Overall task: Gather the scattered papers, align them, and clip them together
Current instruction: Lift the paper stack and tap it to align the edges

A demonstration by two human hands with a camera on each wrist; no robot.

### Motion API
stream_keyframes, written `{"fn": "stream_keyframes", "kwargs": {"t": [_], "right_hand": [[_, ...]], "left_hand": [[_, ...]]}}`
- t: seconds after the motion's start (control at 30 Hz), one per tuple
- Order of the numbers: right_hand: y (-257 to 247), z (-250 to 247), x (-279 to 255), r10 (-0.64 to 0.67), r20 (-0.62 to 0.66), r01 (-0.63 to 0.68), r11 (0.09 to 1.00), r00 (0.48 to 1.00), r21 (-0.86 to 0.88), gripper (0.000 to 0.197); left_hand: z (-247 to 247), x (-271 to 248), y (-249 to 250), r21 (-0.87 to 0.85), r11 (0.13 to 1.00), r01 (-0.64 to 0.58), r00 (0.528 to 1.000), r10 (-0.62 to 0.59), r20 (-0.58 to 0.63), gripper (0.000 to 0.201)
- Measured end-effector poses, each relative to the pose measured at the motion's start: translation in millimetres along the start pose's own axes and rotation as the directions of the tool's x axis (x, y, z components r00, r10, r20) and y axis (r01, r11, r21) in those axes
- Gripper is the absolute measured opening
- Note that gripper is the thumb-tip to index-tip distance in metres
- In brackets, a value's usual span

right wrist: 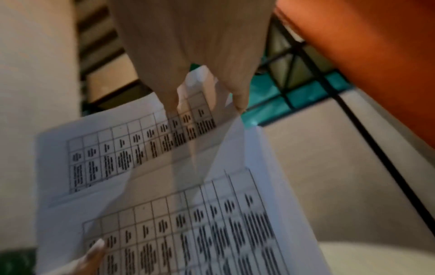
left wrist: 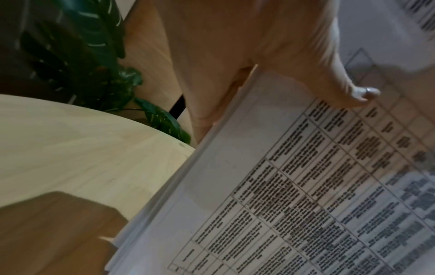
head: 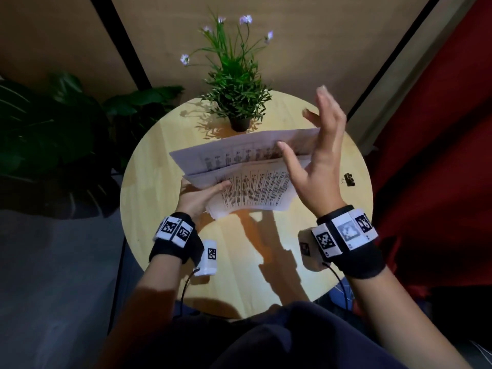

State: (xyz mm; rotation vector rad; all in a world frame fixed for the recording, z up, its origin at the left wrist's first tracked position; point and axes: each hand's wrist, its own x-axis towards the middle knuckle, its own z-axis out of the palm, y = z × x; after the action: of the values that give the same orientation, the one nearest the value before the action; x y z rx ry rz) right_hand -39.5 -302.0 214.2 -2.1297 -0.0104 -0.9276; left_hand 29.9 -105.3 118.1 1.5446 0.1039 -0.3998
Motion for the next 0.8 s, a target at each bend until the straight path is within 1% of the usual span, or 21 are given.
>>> {"fn": "stream_keyframes", "kwargs": {"t": [0.03,0.07,0.13,0.2,0.23,0.27,0.3,0.33,0.37,0.4,0.43,0.47,0.5,0.53,0.57,0.6,0.63,0.7,0.73,0.77,0.8], "right_hand": [[-3,0,4,-0.050,0.060,0.053,0.998,0.997,-0.042,0.064],[-4,0,6,-0.071,0.131,0.084,0.992,0.989,-0.099,0.060],[1,4,-1,-0.054,0.271,0.117,0.968,0.961,-0.222,0.049],[10,6,-12,-0.029,0.348,0.154,0.929,0.937,-0.336,0.038],[13,6,-17,-0.005,0.345,0.150,0.906,0.939,-0.396,0.039],[14,6,-21,0.029,0.310,0.119,0.885,0.950,-0.449,0.042],[12,5,-22,0.055,0.236,0.073,0.864,0.970,-0.498,0.044],[8,5,-22,0.054,0.144,0.033,0.842,0.988,-0.539,0.043],[4,5,-21,0.026,0.060,0.014,0.817,0.998,-0.576,0.043],[-2,6,-20,-0.027,0.009,0.027,0.790,1.000,-0.612,0.044],[-7,9,-19,-0.096,0.010,0.080,0.759,0.995,-0.646,0.045],[-10,13,-18,-0.155,0.083,0.170,0.729,0.984,-0.663,0.047],[-11,17,-20,-0.173,0.202,0.264,0.705,0.964,-0.658,0.048],[-12,20,-22,-0.156,0.316,0.331,0.698,0.936,-0.635,0.051],[-13,21,-24,-0.117,0.392,0.353,0.709,0.913,-0.610,0.056],[-12,19,-24,-0.078,0.422,0.338,0.737,0.903,-0.586,0.063],[-13,16,-21,-0.045,0.431,0.312,0.757,0.901,-0.574,0.072],[-15,12,-7,0.032,0.455,0.279,0.752,0.890,-0.597,0.090],[-17,11,1,0.078,0.485,0.272,0.745,0.871,-0.609,0.090],[-20,11,11,0.114,0.493,0.263,0.732,0.863,-0.629,0.077],[-22,10,22,0.147,0.491,0.259,0.703,0.859,-0.662,0.057]], "left_hand": [[0,2,1,0.007,1.000,-0.011,1.000,0.010,0.015,0.041],[2,4,3,0.013,1.000,-0.025,0.999,0.025,0.032,0.036],[4,7,4,0.019,0.999,-0.041,0.998,0.040,0.045,0.036],[6,7,6,0.005,0.998,-0.059,0.996,0.058,0.068,0.035],[7,6,8,-0.001,0.998,-0.067,0.995,0.067,0.078,0.035],[6,7,7,-0.003,0.998,-0.066,0.995,0.066,0.081,0.036],[5,6,8,-0.004,0.999,-0.046,0.996,0.046,0.077,0.035],[4,6,8,-0.019,0.999,-0.034,0.996,0.035,0.082,0.031],[1,8,7,-0.040,0.999,-0.009,0.996,0.012,0.088,0.026],[1,8,8,-0.060,0.998,0.008,0.996,-0.002,0.090,0.031],[0,8,8,-0.034,0.999,0.011,0.997,-0.008,0.078,0.049],[1,7,10,-0.015,1.000,0.004,0.997,-0.003,0.074,0.061],[0,7,9,-0.015,1.000,-0.007,0.997,0.008,0.071,0.058],[1,6,9,-0.014,1.000,-0.020,0.996,0.021,0.087,0.045],[2,6,8,-0.001,1.000,-0.031,0.994,0.031,0.102,0.032],[3,6,8,0.026,0.999,-0.047,0.994,0.045,0.099,0.026],[3,5,8,0.054,0.997,-0.059,0.994,0.054,0.093,0.025],[5,3,7,0.069,0.994,-0.080,0.992,0.073,0.098,0.023],[7,0,8,0.067,0.995,-0.079,0.992,0.071,0.108,0.024],[12,-4,10,0.058,0.994,-0.090,0.990,0.083,0.117,0.024],[16,-8,9,0.043,0.994,-0.104,0.987,0.098,0.131,0.027]]}}
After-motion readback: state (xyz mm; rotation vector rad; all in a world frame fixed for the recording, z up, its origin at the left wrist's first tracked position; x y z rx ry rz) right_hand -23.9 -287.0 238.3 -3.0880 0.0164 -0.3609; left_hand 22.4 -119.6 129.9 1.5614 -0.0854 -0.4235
